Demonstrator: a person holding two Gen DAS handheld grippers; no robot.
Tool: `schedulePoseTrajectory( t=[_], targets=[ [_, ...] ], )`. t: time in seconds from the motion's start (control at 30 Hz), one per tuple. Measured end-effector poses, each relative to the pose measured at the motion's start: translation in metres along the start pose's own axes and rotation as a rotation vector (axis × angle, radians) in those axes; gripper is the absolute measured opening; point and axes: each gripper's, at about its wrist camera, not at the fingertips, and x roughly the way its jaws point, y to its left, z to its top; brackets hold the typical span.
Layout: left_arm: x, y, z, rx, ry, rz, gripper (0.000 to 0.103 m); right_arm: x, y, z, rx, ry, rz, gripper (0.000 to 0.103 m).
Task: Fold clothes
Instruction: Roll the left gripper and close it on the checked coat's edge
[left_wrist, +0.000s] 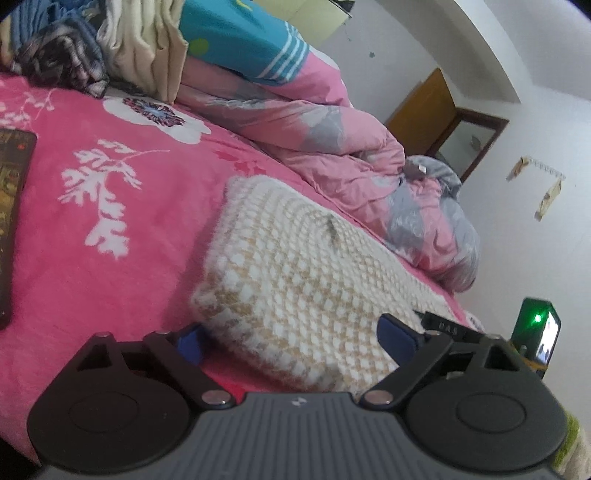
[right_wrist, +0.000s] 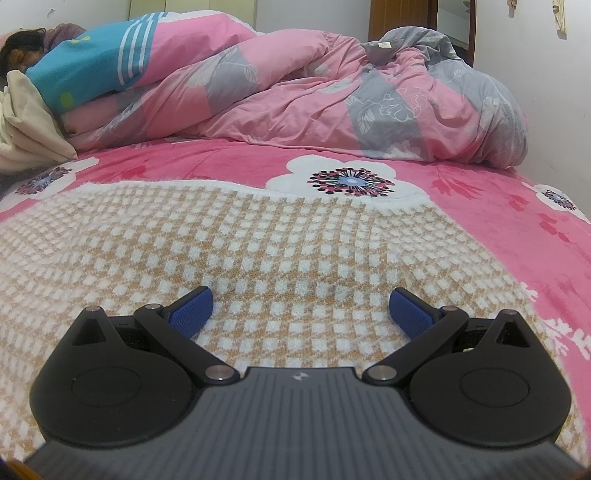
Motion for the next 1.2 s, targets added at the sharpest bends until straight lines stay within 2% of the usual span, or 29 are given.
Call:
schedulePoseTrajectory(
  t=[0.27, 0.53, 0.8, 1.2],
  targets=[
    [0.011, 0.003, 0.003, -0.019, -0.023, -0.012, 0.088, 0.0, 0.0, -0.001, 0.0, 0.0, -0.003, 0.102],
    [0.023, 0.015, 0.01, -0.095, -0.036, -0.048, 0.074, 0.0, 0.001, -0.001, 0.0, -0.003, -0.004, 0.102],
    [0.042, 0.024, 0.02, -0.175, -0.049, -0.094, 0.065, 0.0, 0.001, -0.002, -0.001, -0.005, -0.006, 0.102],
    [0.061, 0.028, 0.029, -0.264, -0.088, -0.081, 0.064, 0.0, 0.002, -0.003, -0.001, -0.017, -0.013, 0.102]
  ],
)
